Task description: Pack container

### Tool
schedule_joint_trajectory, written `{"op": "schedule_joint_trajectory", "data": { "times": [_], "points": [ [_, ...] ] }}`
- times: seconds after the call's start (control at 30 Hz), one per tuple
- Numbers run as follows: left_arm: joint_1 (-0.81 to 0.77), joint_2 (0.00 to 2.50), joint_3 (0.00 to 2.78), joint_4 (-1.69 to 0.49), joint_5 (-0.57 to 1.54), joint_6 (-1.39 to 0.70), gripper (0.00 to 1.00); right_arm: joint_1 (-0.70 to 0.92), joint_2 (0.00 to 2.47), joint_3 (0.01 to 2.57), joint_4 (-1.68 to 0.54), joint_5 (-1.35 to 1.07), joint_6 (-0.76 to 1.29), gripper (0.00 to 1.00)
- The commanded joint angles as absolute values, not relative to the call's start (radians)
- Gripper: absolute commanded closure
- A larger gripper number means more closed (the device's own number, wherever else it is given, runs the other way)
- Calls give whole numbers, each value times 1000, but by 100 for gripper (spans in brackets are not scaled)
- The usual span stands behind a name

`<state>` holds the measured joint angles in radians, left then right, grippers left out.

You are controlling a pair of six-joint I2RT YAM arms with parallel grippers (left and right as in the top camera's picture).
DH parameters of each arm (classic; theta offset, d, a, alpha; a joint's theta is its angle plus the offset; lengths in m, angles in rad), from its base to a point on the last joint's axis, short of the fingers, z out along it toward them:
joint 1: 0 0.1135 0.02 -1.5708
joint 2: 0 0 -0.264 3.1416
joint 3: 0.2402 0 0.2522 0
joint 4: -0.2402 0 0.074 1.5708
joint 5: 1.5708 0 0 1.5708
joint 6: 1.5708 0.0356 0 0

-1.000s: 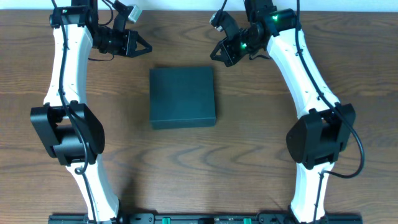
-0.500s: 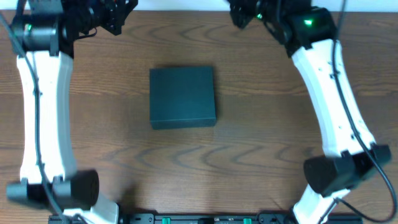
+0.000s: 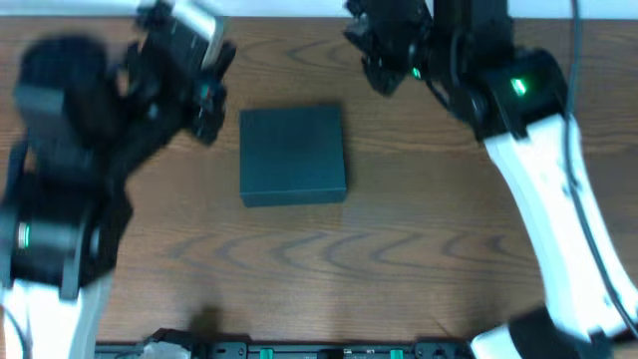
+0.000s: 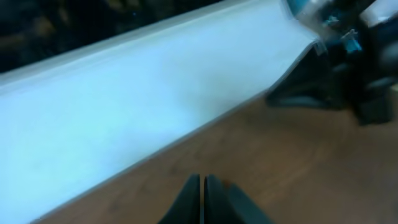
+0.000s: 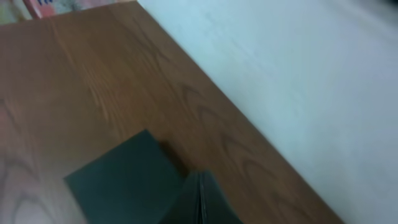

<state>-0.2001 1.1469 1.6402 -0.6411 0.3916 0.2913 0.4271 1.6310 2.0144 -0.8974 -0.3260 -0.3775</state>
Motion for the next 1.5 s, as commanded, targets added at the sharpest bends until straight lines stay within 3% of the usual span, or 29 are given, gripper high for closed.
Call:
{"op": "schedule_joint_trajectory", "data": {
  "times": [0.0,0.23,0.4,0.57,0.83,1.0,1.03,1.07,1.1,1.13,1.17,1.47],
  "points": [
    [-200,996,1441,-537,304,273,94,462,1474,1954,-918,-250,-388,98],
    [-200,603,1055,-224,200,47,94,463,1388,1889,-1288,-205,-185,99],
    [-200,470,936,-152,141,-84,94,471,1355,1789,-1404,-205,-117,99],
    [-200,462,918,-161,158,-186,94,486,1187,1565,-1385,-164,-71,98],
    [-203,379,873,-233,158,-188,94,486,702,1047,-1232,-190,8,98],
    [-204,398,871,-459,262,-189,94,486,503,892,-1148,-215,68,98],
    [-204,405,871,-488,283,-189,94,486,488,885,-1140,-215,76,90],
    [-204,418,871,-521,308,-189,87,486,478,881,-1140,-215,94,66],
    [-204,426,871,-542,317,-190,69,486,476,881,-1141,-214,104,1],
    [-204,431,871,-556,316,-198,28,486,476,881,-1140,-214,104,1],
    [-204,434,871,-571,315,-207,5,486,476,881,-1141,-214,104,1],
    [-204,437,871,-734,315,-206,5,486,476,881,-1145,-213,104,1]
  ]
}}
